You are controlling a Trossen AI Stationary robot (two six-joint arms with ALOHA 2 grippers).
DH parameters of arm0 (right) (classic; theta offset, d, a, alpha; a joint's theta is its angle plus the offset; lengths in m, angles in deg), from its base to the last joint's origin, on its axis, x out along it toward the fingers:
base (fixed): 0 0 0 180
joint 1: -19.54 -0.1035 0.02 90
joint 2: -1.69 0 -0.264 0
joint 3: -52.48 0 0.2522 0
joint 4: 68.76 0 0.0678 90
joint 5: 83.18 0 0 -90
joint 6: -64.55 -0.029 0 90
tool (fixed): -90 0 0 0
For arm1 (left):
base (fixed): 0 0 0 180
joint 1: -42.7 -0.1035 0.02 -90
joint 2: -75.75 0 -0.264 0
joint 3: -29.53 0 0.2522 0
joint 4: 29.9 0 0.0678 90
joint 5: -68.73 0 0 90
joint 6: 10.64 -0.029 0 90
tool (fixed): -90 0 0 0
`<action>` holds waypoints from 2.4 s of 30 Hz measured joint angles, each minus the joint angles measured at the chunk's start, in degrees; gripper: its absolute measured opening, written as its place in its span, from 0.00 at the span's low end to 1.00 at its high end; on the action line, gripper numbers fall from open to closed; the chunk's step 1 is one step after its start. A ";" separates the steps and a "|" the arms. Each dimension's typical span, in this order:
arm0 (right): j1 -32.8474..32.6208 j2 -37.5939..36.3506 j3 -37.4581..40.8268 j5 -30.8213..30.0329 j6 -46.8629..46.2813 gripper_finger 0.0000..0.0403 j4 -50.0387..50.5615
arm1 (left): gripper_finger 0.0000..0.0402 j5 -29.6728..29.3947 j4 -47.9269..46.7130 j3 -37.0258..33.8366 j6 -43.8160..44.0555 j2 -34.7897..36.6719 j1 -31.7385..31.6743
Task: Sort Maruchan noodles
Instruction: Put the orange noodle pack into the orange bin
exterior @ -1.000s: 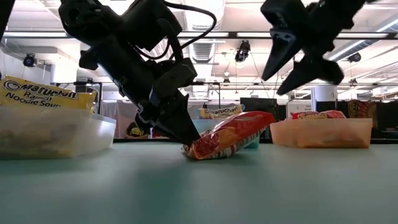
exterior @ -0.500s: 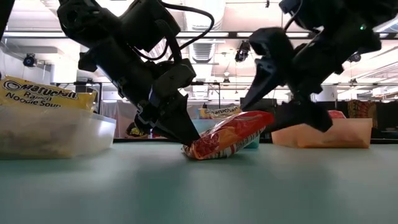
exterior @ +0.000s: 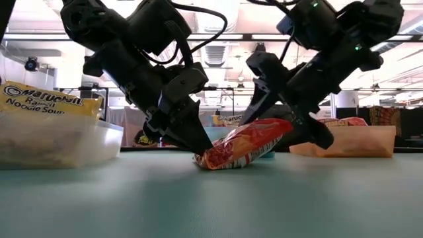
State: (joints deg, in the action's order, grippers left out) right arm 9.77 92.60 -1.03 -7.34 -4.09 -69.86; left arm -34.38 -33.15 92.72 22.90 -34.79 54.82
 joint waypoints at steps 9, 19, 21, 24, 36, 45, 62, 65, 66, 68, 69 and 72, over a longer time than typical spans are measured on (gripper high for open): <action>2.08 3.50 -0.06 2.88 1.07 0.73 -7.17 | 0.09 -0.12 0.27 -0.04 0.08 0.00 0.04; 2.14 6.71 -0.06 4.83 0.80 0.68 -13.34 | 0.09 -2.12 1.20 -0.25 1.86 -0.02 0.13; 2.14 6.71 -0.06 5.08 1.16 0.65 -13.34 | 0.09 -2.21 1.52 -0.31 2.93 0.01 0.13; 2.12 6.67 -0.06 5.27 1.18 0.58 -13.09 | 0.09 -2.14 1.58 -0.31 4.32 0.58 0.13; 2.10 6.18 -0.26 8.64 3.10 0.32 -12.43 | 0.10 1.24 -3.78 -0.72 8.74 7.36 0.11; 3.26 0.01 -0.15 12.39 11.07 0.31 -2.94 | 0.15 1.57 -16.91 -0.63 12.71 15.63 0.11; 15.78 -33.47 -0.09 14.24 44.49 0.31 33.62 | 0.16 -1.01 -17.06 -0.48 21.25 16.81 0.11; 18.95 -38.83 -0.57 14.19 52.72 0.31 39.12 | 0.16 -3.33 -17.03 -0.48 22.44 16.81 0.08; 20.20 -40.36 -0.95 14.19 55.72 0.31 41.11 | 0.16 -4.04 -17.03 -0.48 22.90 16.81 0.03; 22.38 -43.08 -1.67 14.10 61.77 0.31 45.20 | 0.16 -5.55 -17.04 -0.48 23.37 16.81 -0.07; 23.54 -44.21 -1.97 14.04 65.01 0.31 46.99 | 0.16 -6.25 -17.02 -0.48 23.41 16.81 -0.07; 26.54 -46.56 -2.18 13.63 74.82 0.31 51.02 | 0.16 -8.91 -16.95 -0.46 23.42 16.81 -0.19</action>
State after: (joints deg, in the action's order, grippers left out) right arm 36.31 46.04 -3.21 6.29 70.73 -18.84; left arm -43.28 -50.10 92.26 46.32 -17.98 54.63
